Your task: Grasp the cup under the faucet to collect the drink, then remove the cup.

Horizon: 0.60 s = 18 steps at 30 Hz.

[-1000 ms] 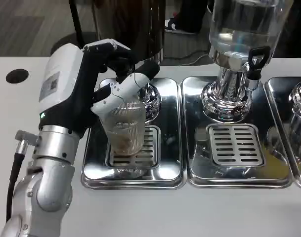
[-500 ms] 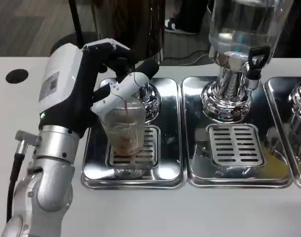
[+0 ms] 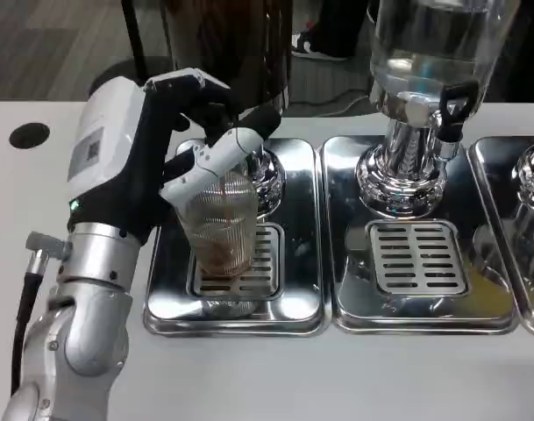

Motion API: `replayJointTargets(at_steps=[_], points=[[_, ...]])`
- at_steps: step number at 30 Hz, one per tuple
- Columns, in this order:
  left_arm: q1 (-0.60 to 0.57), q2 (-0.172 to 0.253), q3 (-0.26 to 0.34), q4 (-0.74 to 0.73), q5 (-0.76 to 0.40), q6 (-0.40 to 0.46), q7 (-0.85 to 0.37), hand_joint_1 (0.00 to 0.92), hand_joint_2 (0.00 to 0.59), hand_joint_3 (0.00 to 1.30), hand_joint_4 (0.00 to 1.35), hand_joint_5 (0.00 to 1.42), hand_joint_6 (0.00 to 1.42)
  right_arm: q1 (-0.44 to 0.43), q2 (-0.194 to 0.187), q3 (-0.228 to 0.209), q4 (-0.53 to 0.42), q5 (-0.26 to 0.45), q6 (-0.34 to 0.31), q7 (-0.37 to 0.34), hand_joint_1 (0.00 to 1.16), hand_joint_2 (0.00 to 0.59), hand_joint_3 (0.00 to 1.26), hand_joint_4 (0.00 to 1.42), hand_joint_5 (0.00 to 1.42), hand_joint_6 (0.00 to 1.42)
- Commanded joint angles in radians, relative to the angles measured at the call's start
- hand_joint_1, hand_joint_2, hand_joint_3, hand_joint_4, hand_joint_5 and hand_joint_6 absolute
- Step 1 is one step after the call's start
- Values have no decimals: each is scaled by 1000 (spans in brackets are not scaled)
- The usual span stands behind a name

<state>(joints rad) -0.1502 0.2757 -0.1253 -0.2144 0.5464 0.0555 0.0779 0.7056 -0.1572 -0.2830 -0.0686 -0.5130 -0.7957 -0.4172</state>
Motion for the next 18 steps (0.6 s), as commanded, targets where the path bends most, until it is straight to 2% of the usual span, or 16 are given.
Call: replayJointTargets(at_steps=[1,18], points=[[27,-1,8,-18,-8,-26,6,0,68,661,594,545,558,1,0,-2,-10,10,-4,7,638,525,330,276,209,82],[26,-7,9,-19,-7,-26,6,0,66,675,611,546,561,4,0,-4,-6,13,-9,4,637,532,330,280,209,83]])
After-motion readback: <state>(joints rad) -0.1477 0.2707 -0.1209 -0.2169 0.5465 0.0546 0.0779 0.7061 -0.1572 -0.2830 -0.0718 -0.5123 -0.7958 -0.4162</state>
